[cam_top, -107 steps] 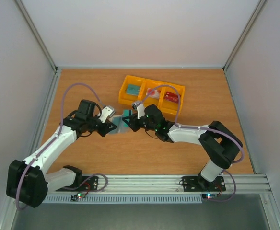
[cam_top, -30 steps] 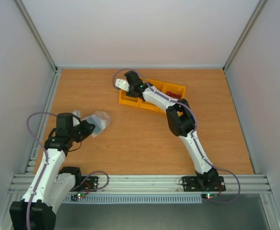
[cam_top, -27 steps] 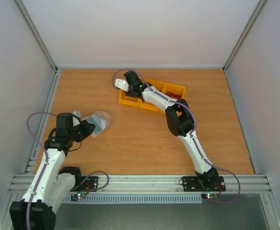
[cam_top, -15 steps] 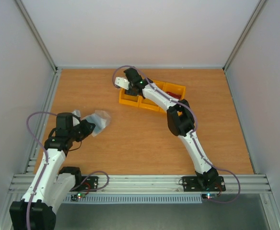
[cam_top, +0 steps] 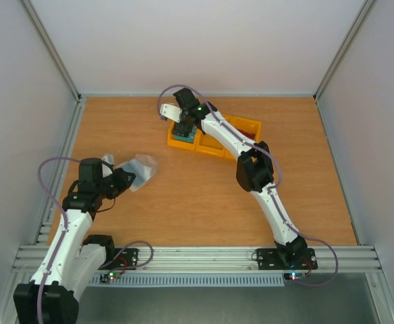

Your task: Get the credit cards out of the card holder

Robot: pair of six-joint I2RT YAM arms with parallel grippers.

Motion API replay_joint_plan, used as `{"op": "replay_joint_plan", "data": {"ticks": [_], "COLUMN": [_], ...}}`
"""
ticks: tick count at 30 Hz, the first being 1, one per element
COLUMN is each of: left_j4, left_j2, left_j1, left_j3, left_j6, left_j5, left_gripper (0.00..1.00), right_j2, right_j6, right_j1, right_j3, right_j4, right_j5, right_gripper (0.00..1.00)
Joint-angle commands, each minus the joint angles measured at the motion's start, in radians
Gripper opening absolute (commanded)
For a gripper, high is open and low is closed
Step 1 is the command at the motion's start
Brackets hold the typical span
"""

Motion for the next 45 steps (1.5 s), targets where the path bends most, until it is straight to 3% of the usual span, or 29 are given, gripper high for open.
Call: {"op": "replay_joint_plan", "data": {"ticks": [1, 6, 12, 14, 17, 19, 23, 25, 29, 32, 36, 42, 45], "left_j4": [0.110, 0.335, 0.473, 0.498, 0.561, 0.562, 0.604, 0.599, 0.540, 0.532, 0.458, 0.325, 0.355], "left_j2": [-0.014, -0.014, -0.073, -0.091, -0.109, -0.110, -0.122, -0.127, -0.129, -0.133, -0.129, -0.092, -0.090], "left_j1": [0.006, 0.006, 0.006, 0.006, 0.006, 0.006, 0.005, 0.004, 0.005, 0.003, 0.001, -0.002, -0.002], "left_j3": [-0.005, 0.018, 0.060, 0.059, 0.048, 0.050, 0.044, 0.044, 0.057, 0.059, 0.065, 0.090, 0.079], "left_j6": [0.009, 0.101, 0.368, 0.383, 0.360, 0.346, 0.326, 0.311, 0.313, 0.315, 0.319, 0.220, 0.091], "left_j5": [0.077, 0.295, 0.629, 0.660, 0.601, 0.535, 0.538, 0.533, 0.491, 0.490, 0.444, 0.279, 0.296], "left_gripper": [0.00, 0.00, 0.00, 0.00, 0.00, 0.00, 0.00, 0.00, 0.00, 0.00, 0.00, 0.00, 0.00], "right_j2": [-0.107, -0.377, -0.686, -0.788, -0.927, -1.000, -1.035, -1.042, -1.028, -0.999, -0.997, -0.870, -0.796], "right_j6": [0.153, 0.389, 0.591, 0.654, 0.783, 0.798, 0.863, 0.905, 0.889, 0.865, 0.882, 0.721, 0.605], "right_j1": [-0.004, -0.005, -0.004, -0.004, 0.004, 0.054, 0.138, 0.146, 0.221, 0.274, 0.314, 0.466, 0.520], "right_j3": [0.017, -0.146, -0.426, -0.554, -0.745, -0.870, -0.966, -1.003, -1.027, -1.010, -1.034, -1.015, -1.012], "right_j4": [-0.033, 0.088, 0.118, 0.150, 0.254, 0.305, 0.321, 0.351, 0.395, 0.406, 0.472, 0.504, 0.549], "right_j5": [-0.088, -0.285, -0.713, -0.761, -0.820, -0.739, -0.556, -0.515, -0.437, -0.334, -0.176, 0.381, 0.523], "right_gripper": [0.98, 0.99, 0.88, 0.86, 0.78, 0.77, 0.77, 0.71, 0.46, 0.19, 0.03, 0.01, 0.01]}}
